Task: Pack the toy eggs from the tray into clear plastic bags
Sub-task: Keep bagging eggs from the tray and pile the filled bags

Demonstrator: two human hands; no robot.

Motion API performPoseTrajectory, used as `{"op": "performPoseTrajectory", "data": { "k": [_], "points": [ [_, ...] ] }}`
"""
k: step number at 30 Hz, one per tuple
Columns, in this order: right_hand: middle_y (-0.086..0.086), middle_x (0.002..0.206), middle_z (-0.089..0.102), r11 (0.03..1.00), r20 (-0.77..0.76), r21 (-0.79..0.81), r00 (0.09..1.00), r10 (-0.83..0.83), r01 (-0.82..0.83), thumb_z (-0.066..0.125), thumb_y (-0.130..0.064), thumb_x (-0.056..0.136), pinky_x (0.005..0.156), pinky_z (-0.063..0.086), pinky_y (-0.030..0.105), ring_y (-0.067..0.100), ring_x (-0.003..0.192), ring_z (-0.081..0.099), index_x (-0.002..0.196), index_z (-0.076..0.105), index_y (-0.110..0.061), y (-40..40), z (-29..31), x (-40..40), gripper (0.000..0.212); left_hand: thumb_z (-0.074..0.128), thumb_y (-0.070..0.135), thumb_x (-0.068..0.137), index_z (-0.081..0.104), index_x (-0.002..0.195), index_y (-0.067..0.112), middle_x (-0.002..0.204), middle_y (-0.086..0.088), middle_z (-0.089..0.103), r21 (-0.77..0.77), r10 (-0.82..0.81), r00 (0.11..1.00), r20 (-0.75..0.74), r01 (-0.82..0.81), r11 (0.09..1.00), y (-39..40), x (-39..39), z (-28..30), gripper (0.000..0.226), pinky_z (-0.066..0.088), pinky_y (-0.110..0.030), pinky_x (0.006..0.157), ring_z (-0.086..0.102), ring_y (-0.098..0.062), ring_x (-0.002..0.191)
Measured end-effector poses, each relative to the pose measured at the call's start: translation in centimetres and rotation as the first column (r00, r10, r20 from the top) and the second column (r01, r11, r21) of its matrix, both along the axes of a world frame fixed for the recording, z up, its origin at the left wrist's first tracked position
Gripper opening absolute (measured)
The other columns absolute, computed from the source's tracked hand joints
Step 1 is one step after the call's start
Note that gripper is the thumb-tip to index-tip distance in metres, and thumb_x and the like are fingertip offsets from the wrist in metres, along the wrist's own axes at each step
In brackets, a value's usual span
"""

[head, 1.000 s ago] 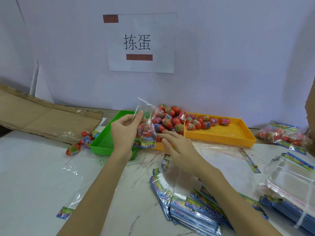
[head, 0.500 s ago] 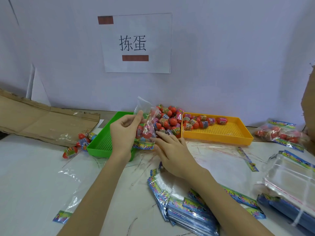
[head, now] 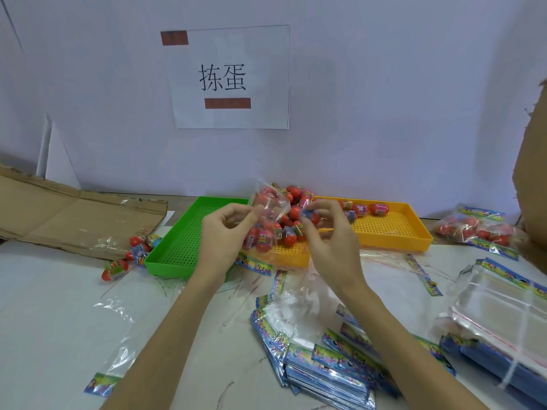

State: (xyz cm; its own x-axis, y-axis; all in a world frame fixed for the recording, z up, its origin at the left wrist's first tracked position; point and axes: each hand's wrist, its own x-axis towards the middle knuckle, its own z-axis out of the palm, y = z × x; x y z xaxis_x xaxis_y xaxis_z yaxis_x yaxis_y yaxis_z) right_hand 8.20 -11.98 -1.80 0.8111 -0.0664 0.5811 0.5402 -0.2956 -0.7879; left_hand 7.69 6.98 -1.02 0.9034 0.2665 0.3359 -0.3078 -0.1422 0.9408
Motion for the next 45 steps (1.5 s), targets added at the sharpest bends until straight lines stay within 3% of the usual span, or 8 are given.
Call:
{"op": "performPoseTrajectory", "data": {
  "k": [6,9,12,19,26,32,38,45],
  "points": [
    [-0.001,0.119,0.066,0.996,0.111,0.026,0.991,0.08,-0.084,0.06,-0.009,0.103,0.073,0.059,0.03,0.018,0.092,0.069,0.123,0.065,-0.027,-2.4,2.1,-0.9,0.028,0.086,0.025,0.084,0.079,0.099,0.014,0.092,-0.002,0.081,0.16,-0.196,0.98,0.028,0.189,0.969,-1.1,-0.4,-0.1,0.02,0.062,-0.035,0.085,0.077,-0.025,0.091],
    [-0.003,0.123,0.065,0.987,0.134,-0.117,0.983,0.125,-0.11,0.063,-0.005,0.101,0.059,0.059,0.025,0.012,0.078,0.072,0.125,0.062,-0.03,-2.4,2.4,-1.0,0.035,0.086,0.033,0.078,0.079,0.102,0.015,0.097,-0.001,0.081,0.159,-0.232,0.972,0.031,0.224,0.962,-1.7,-0.6,-0.2,0.03,0.063,-0.029,0.083,0.078,-0.022,0.094],
    [-0.009,0.124,0.062,0.969,0.105,-0.224,0.986,0.13,-0.104,0.068,-0.005,0.098,0.062,0.059,0.02,0.006,0.088,0.071,0.131,0.056,-0.033,-2.2,2.2,-1.0,0.045,0.087,0.033,0.078,0.079,0.101,0.019,0.097,0.0,0.081,0.151,-0.226,0.974,0.033,0.219,0.964,-1.8,-0.7,-0.2,0.028,0.063,-0.031,0.082,0.078,-0.023,0.093],
    [-0.017,0.115,0.067,0.966,0.049,-0.215,0.986,0.157,-0.144,0.073,-0.015,0.095,0.066,0.061,0.027,0.007,0.091,0.073,0.12,0.064,-0.023,-2.5,2.2,-0.9,0.027,0.086,0.012,0.085,0.08,0.103,0.015,0.096,0.001,0.081,0.094,-0.234,0.971,0.045,0.229,0.969,-2.0,-0.9,-0.1,0.02,0.058,-0.018,0.073,0.075,-0.011,0.084],
    [-0.001,0.113,0.063,0.987,0.161,-0.155,0.984,0.076,-0.051,0.074,-0.013,0.095,0.076,0.059,0.016,0.004,0.091,0.071,0.117,0.062,-0.028,-2.6,2.5,-1.1,0.03,0.076,0.027,0.096,0.08,0.104,0.02,0.092,0.0,0.082,0.077,-0.189,0.982,0.024,0.186,0.979,-2.3,-1.1,0.2,0.012,0.059,-0.042,0.083,0.075,-0.029,0.09],
    [-0.004,0.118,0.061,0.926,0.152,-0.367,0.976,0.157,-0.092,0.071,-0.006,0.096,0.076,0.057,0.017,0.004,0.089,0.07,0.122,0.07,-0.021,-2.7,2.3,-0.9,0.03,0.07,0.016,0.101,0.077,0.117,0.015,0.107,-0.002,0.081,0.088,-0.304,0.952,0.016,0.302,0.949,-2.2,-1.2,0.3,0.017,0.063,-0.035,0.089,0.078,-0.022,0.098],
    [-0.007,0.115,0.062,0.906,0.162,-0.41,0.969,0.184,-0.103,0.072,-0.007,0.095,0.075,0.057,0.018,0.006,0.086,0.07,0.123,0.071,-0.021,-2.6,2.3,-1.2,0.031,0.068,0.011,0.101,0.078,0.117,0.013,0.105,-0.007,0.081,-0.014,-0.3,0.953,0.039,0.301,0.954,-2.7,-1.3,0.2,0.018,0.063,-0.033,0.088,0.078,-0.023,0.098],
    [-0.009,0.106,0.074,0.895,0.172,-0.444,0.978,0.122,-0.034,0.076,-0.027,0.091,0.071,0.045,0.005,0.003,0.086,0.071,0.119,0.069,-0.018,-1.6,1.8,-1.8,0.03,0.071,0.002,0.096,0.082,0.099,0.01,0.085,-0.003,0.081,-0.223,-0.207,0.977,0.048,0.213,0.951,-3.7,-1.3,0.2,0.013,0.057,-0.02,0.066,0.073,-0.007,0.076]
  ]
}}
